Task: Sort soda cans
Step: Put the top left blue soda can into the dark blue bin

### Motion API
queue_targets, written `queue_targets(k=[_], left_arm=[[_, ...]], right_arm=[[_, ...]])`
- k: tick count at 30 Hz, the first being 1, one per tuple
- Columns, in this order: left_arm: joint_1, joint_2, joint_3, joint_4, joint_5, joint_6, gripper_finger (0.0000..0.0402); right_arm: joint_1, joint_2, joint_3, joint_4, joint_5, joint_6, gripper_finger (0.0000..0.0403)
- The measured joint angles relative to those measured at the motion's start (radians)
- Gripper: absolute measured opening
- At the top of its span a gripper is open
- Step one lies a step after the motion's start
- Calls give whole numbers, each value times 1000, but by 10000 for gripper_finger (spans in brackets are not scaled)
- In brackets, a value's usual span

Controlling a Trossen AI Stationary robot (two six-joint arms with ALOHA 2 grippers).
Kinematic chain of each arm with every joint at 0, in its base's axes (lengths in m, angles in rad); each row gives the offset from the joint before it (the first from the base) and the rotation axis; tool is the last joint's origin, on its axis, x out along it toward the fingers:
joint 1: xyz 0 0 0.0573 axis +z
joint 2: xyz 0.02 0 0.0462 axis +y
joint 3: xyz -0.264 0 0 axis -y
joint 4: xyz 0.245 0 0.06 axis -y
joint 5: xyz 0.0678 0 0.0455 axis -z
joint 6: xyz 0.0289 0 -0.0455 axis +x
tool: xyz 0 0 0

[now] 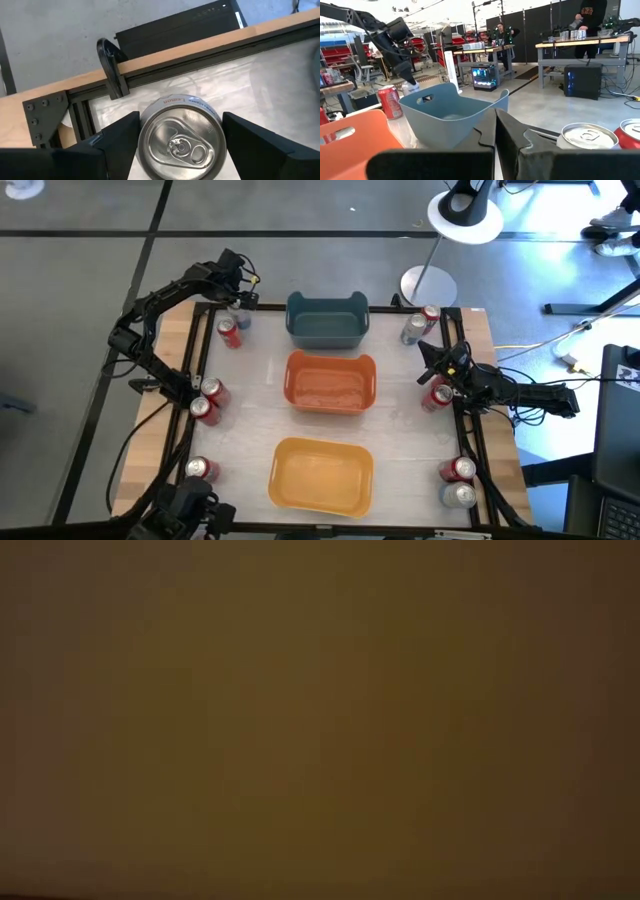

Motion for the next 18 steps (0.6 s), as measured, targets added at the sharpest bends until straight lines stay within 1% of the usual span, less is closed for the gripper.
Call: queue_targets(k=[4,8,11,16,18], left_arm=[[-1,0,1,-11,-23,-3,273],[-1,3,-3,-9,-38,-24,298],[-1,5,-4,-2,-40,-26,310],[-2,5,-4,-22,-41,-31,313],[-3,4,-8,-21,-48,-61,313]], right_arm=[[0,0,0,0,0,0,5],[0,0,0,1,1,0,5],[0,0,0,1,1,0,5],[0,0,0,1,10,0,5],[0,0,0,1,10,0,5]])
